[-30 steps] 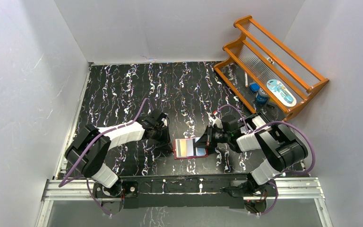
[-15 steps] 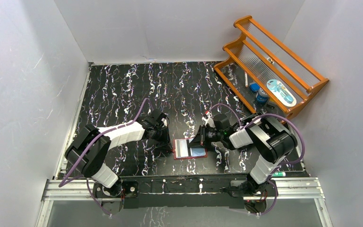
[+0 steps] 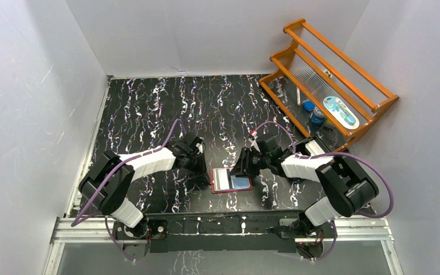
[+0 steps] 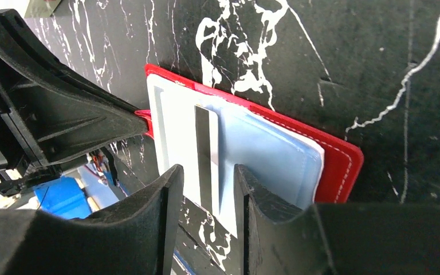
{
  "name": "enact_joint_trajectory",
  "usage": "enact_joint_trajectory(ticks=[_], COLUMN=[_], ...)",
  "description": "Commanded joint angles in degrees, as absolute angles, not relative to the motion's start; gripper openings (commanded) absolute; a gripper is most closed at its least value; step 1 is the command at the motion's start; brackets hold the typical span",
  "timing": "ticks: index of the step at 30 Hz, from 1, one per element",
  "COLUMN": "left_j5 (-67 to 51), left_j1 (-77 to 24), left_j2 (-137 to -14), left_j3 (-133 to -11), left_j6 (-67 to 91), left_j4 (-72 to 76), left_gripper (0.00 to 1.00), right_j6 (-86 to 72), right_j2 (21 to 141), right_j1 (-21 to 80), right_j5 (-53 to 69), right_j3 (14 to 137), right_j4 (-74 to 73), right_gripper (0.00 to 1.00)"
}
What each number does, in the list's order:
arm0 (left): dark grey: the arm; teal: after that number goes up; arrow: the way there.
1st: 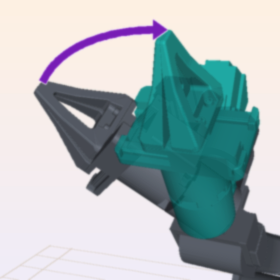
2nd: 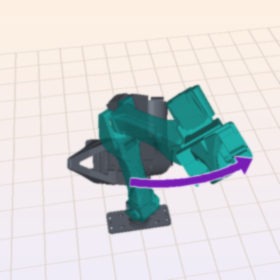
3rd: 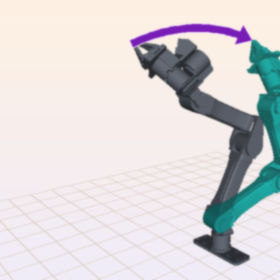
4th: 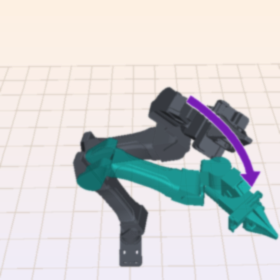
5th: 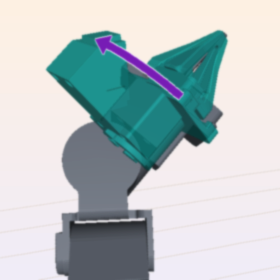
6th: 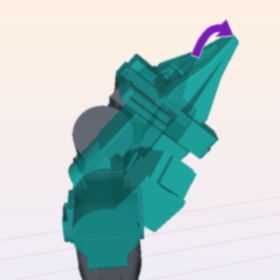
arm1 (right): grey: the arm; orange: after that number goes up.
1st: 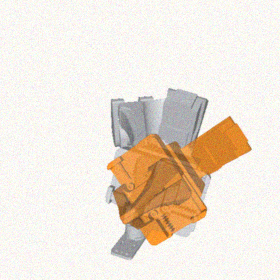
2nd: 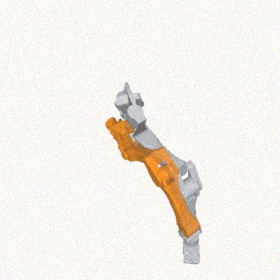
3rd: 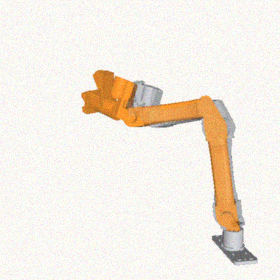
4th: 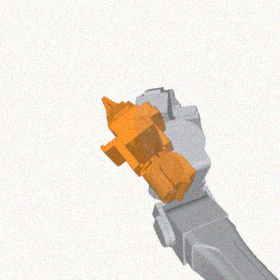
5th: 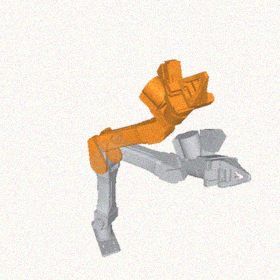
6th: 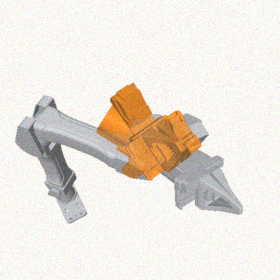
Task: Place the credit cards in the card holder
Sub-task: Insert the credit card into the card slot, then adjust the credit card in the card slot.
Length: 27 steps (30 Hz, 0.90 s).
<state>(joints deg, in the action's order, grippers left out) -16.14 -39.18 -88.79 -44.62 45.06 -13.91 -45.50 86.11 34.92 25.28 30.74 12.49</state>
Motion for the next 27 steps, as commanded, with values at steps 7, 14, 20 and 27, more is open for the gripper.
enact_joint_trajectory(ticks=[7,14,20,27], left_j5=[-17.58,-17.67,-17.75,-17.74], left_j1=[-39.2,-39.2,-39.24,-39.21], left_j2=[-88.46,-87.92,-87.86,-87.61], left_j3=[-45.07,-44.98,-44.84,-44.99], left_j6=[45.09,45.24,45.44,45.53], left_j4=[-14.94,-14.92,-14.61,-14.59], left_gripper=[0.02,0.03,0.03,0.03], right_j6=[-43.65,-45.2,-46.24,-46.76], right_j2=[84.96,88.06,89.42,89.36], right_j1=[37.26,40.9,43.13,44.28], right_j5=[19.5,18.9,18.34,18.03], right_j3=[34.82,37.41,39.09,39.22], right_j4=[4.05,5.13,5.44,5.54], right_gripper=[0.44,0.41,0.4,0.4])
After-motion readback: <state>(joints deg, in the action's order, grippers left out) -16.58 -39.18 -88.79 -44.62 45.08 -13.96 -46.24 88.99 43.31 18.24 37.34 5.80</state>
